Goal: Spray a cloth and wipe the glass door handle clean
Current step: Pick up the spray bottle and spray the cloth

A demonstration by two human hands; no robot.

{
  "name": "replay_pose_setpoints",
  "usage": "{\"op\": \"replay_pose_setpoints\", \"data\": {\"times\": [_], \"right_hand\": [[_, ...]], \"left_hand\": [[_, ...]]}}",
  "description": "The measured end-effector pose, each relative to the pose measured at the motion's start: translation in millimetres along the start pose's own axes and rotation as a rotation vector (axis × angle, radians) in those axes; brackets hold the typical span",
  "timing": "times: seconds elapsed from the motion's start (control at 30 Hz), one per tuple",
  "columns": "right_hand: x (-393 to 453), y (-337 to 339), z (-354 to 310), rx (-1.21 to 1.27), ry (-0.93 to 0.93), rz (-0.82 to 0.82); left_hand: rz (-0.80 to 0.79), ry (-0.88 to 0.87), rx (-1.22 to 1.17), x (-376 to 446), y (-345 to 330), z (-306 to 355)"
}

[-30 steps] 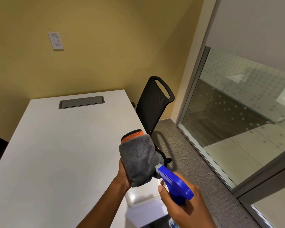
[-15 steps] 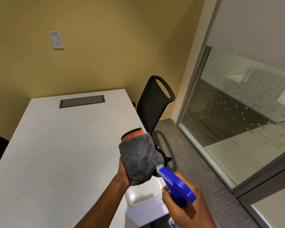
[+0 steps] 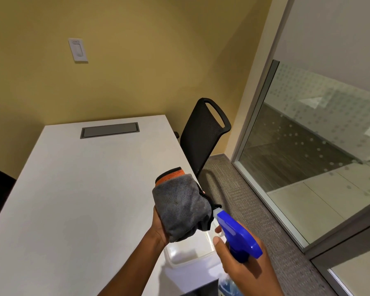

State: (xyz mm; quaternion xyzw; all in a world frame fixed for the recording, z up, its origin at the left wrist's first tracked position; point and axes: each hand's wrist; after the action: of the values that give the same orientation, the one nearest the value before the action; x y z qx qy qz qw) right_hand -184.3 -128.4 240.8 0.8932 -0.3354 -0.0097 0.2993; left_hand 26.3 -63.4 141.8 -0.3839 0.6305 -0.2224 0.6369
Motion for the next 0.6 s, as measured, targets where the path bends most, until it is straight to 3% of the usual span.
{"op": "replay_pose_setpoints", "data": {"times": [0.17, 0.37, 0.6], "right_hand": [[11, -1, 3, 0.103, -0.025, -0.004], [32, -13, 11, 0.173, -0.123, 0.054], [53, -39, 19, 0.173, -0.091, 0.076]], "left_hand": [[-0.005, 0.005, -0.027, -9, 17, 12], [0.019, -0.122, 0.006, -31, 29, 20], [0.096, -0.307, -0.002, -58, 50, 33]]}}
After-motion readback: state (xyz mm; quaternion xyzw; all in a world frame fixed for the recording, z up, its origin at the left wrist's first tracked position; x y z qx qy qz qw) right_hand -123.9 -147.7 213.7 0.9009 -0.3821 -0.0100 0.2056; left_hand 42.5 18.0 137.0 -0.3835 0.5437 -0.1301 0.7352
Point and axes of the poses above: each hand's wrist, its own x-axis towards the middle knuckle, its own y-axis out of the back of the hand, z = x × y, and after that the axes turned 6 degrees about -x, right-handed
